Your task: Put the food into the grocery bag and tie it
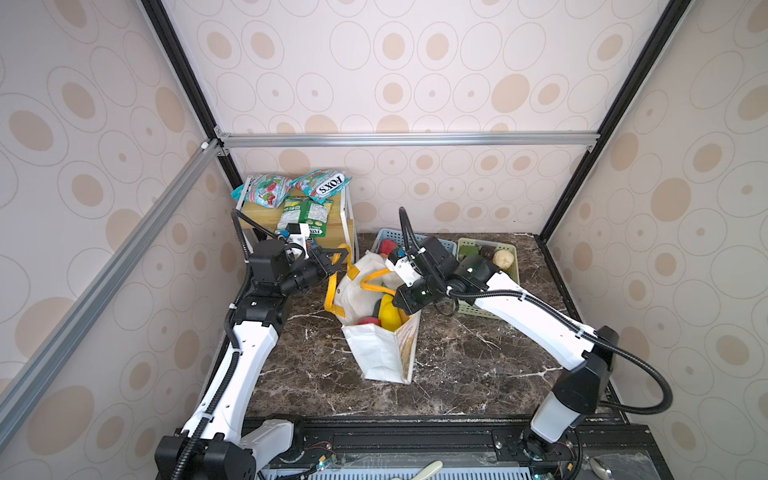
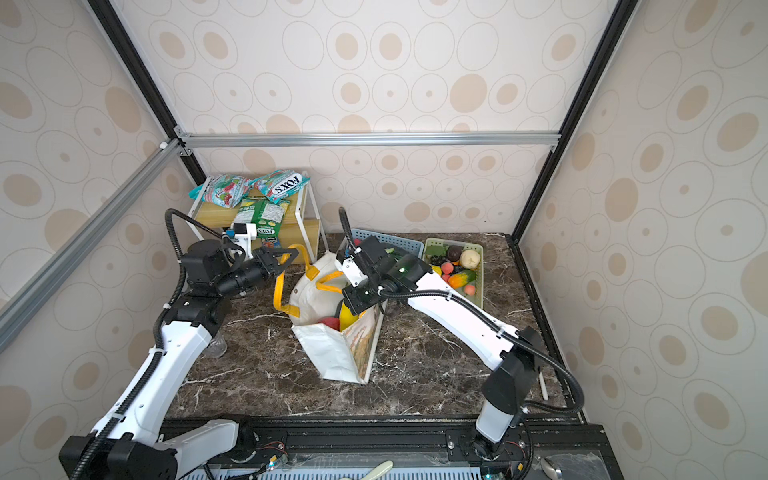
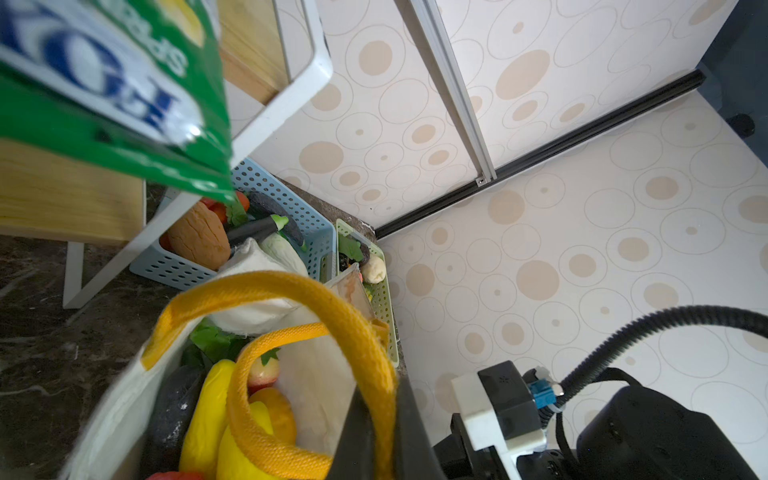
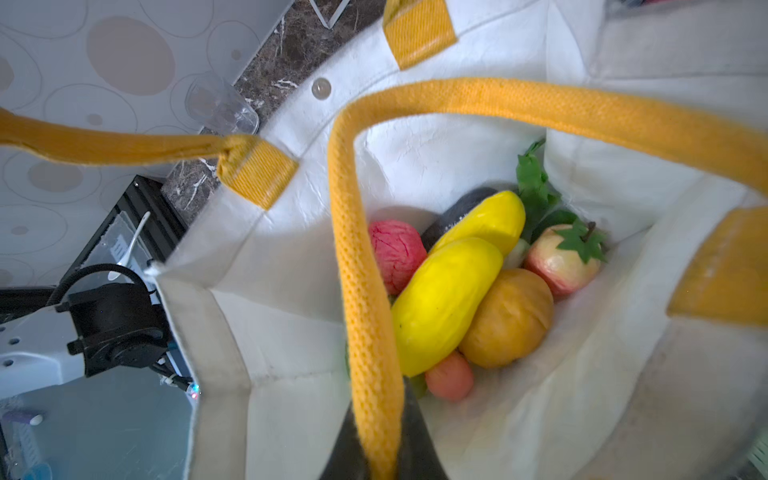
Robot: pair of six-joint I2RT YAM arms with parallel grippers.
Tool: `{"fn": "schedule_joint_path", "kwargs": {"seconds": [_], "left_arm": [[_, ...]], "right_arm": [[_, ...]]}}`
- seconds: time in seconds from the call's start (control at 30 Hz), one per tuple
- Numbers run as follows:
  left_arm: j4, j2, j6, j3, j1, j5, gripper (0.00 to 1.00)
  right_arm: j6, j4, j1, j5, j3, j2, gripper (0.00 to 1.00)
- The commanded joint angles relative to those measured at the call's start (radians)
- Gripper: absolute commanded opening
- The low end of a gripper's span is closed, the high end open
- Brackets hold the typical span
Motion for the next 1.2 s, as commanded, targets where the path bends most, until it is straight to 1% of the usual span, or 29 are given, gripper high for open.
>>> {"fn": "schedule_joint_path", "kwargs": {"seconds": [0.0,0.1,0.17,0.23,0.27,0.33,0.37,0.5,0.57,0.6,0.67,0.77,0.8,0.93,1.07,1.13,1.17], "left_arm": [[-0.043,0.0,-0.008,0.058,-0.055,-0.1,0.1],[-0.07,0.0,-0.026,0.053,-0.089,-0.181,0.13],[-0.071,0.004,-0.039,0.048,-0.111,-0.206,0.18],[-0.056,0.012,-0.061,0.038,-0.142,-0.218,0.22],[-0.04,0.015,-0.07,0.033,-0.158,-0.222,0.22],[-0.02,0.03,-0.081,0.045,-0.199,-0.242,0.23],[-0.021,0.043,-0.076,0.06,-0.219,-0.262,0.23],[-0.059,0.1,-0.044,0.12,-0.3,-0.31,0.27],[-0.058,0.116,-0.042,0.127,-0.328,-0.308,0.31],[-0.065,0.122,-0.034,0.135,-0.339,-0.31,0.36],[-0.127,0.134,0.011,0.177,-0.352,-0.325,0.48],[-0.301,0.167,0.108,0.302,-0.356,-0.377,0.63],[-0.346,0.18,0.138,0.342,-0.356,-0.381,0.65],[-0.44,0.22,0.198,0.43,-0.357,-0.357,0.67],[-0.498,0.271,0.254,0.512,-0.377,-0.337,0.66],[-0.549,0.285,0.265,0.563,-0.382,-0.408,0.65],[-0.585,0.284,0.275,0.584,-0.38,-0.461,0.66]], "right_arm": [[0.055,0.32,-0.004,-0.026,-0.14,-0.08,0.12],[0.056,0.459,-0.006,-0.033,-0.261,-0.144,0.12],[0.044,0.576,-0.006,-0.053,-0.346,-0.182,0.12],[0.028,0.682,-0.007,-0.101,-0.406,-0.194,0.12],[0.015,0.677,-0.006,-0.131,-0.399,-0.181,0.12],[-0.03,0.65,-0.002,-0.243,-0.372,-0.146,0.12],[-0.041,0.657,0.002,-0.269,-0.374,-0.14,0.12],[-0.043,0.803,0.01,-0.332,-0.459,-0.159,0.12],[-0.059,0.827,0.012,-0.355,-0.478,-0.168,0.12],[-0.067,0.829,0.012,-0.353,-0.489,-0.171,0.12],[-0.073,0.873,0.011,-0.34,-0.524,-0.179,0.12],[-0.054,0.987,0.01,-0.327,-0.587,-0.189,0.11],[-0.045,1.024,0.01,-0.319,-0.604,-0.192,0.11],[-0.021,1.137,0.01,-0.302,-0.65,-0.198,0.1],[-0.016,1.178,0.01,-0.294,-0.666,-0.195,0.1],[-0.015,1.187,0.01,-0.288,-0.675,-0.201,0.09],[-0.013,1.191,0.011,-0.285,-0.681,-0.207,0.09]]}}
